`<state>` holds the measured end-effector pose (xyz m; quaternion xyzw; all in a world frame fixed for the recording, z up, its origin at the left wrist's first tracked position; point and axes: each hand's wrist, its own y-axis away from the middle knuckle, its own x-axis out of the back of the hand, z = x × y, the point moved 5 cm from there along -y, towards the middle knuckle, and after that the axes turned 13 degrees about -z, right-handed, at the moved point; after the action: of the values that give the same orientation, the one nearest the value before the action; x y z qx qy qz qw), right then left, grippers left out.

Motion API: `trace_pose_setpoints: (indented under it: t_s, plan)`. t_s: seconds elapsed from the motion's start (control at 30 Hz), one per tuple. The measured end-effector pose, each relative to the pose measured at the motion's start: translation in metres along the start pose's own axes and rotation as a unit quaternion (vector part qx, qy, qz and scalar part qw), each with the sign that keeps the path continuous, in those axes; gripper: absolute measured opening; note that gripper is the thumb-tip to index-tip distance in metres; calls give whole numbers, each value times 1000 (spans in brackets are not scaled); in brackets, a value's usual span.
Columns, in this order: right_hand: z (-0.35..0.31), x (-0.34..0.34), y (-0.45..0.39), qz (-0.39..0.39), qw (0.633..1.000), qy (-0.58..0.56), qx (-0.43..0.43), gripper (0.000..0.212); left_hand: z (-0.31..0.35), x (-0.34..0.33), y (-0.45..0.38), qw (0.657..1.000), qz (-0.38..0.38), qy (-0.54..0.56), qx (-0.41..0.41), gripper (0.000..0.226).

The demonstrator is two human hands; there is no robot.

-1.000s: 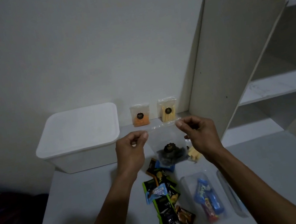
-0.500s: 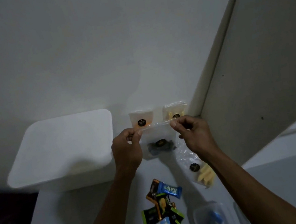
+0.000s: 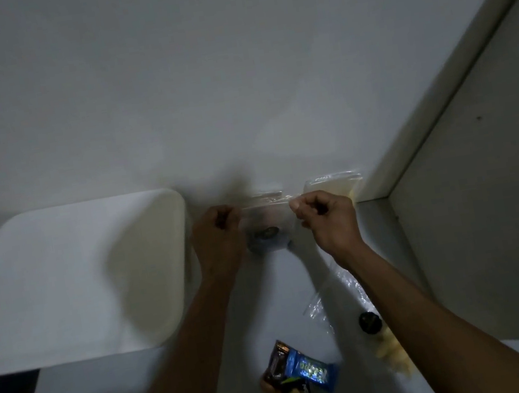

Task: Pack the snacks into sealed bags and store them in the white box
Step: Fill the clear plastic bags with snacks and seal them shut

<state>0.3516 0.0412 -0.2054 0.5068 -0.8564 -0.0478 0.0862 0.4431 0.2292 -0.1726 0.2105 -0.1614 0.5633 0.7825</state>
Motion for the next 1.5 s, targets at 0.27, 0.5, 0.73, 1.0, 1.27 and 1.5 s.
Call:
trace_pose_setpoints:
  t_s: [0.27,0.5,0.73,1.0,1.27,1.5]
  plan:
    - [13,-5,-19,-1,1000,-11,-20,13,-8,-8,-19,1000,9,14,-11,5]
    - [21,-1,-16,13,999,-9,-35,26,-24,-15,-22,999,19,42,25,28]
    - [43,29,19,29,998,21,-59,25,-29,-18,13,996,31,42,76,43]
    - [102,72,78,-5,955,271,-119,39,-71,-102,97,974,-174,-74,124,45]
    - [136,68,95,4,911,373,-176,54,-100,-151,120,947,-244,-120,171,43]
    - [146,74,101,40,943,294,-148,28,-96,-159,126,946,-240,-123,181,9]
